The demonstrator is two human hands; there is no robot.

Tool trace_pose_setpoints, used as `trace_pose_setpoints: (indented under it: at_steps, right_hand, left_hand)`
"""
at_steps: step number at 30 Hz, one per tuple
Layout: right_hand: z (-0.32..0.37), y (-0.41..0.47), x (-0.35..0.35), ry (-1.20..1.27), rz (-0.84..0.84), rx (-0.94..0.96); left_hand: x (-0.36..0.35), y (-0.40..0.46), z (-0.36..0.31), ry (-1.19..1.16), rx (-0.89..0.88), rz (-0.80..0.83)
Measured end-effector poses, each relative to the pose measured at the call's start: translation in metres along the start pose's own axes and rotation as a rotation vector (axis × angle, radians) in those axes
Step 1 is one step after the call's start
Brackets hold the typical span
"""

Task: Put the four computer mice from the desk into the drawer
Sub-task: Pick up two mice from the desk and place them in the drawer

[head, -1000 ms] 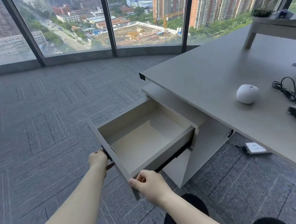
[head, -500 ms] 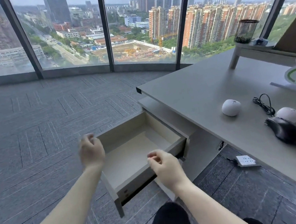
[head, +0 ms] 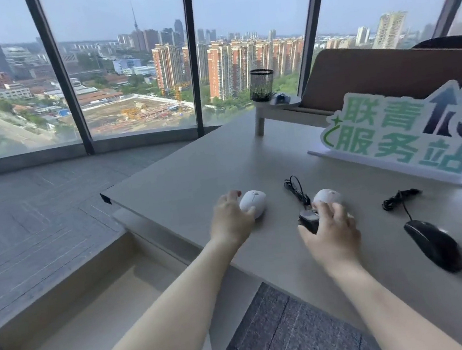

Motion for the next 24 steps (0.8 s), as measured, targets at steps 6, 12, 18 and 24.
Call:
trace_pose_setpoints:
  at_steps: [6, 12, 18, 24]
  right_hand:
    - [-0.017, 0.008, -0.016, -0.009, 0.051, 0.025]
    - [-0.011, 0.010, -0.009, 0.265, -0.014, 0.054]
    - [0.059, 0.013, 0.056, 0.618, -0.183, 0.189]
    - [0.153, -0.015, 0.087, 1.019, -0.044, 0.121]
  left_hand:
    - [-0.059, 0.012, -0.010, 0.277, -0.095, -0.014]
    - [-0.058, 0.014, -0.008, 0.292, -0.078, -0.085]
    - [0.031, 0.010, 0.003, -0.003, 0.004, -0.334]
    - [0.150, -0.001, 0.060, -0.018, 0.112, -0.519]
Point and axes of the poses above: each hand's wrist, its own y-axis towards the middle knuckle, its own x-axis out of the back of the hand, z = x × y, the point moved 4 cm from there along y, towards the middle knuckle, and after that the axes turned 15 degrees about -z, right-handed, at the moved point
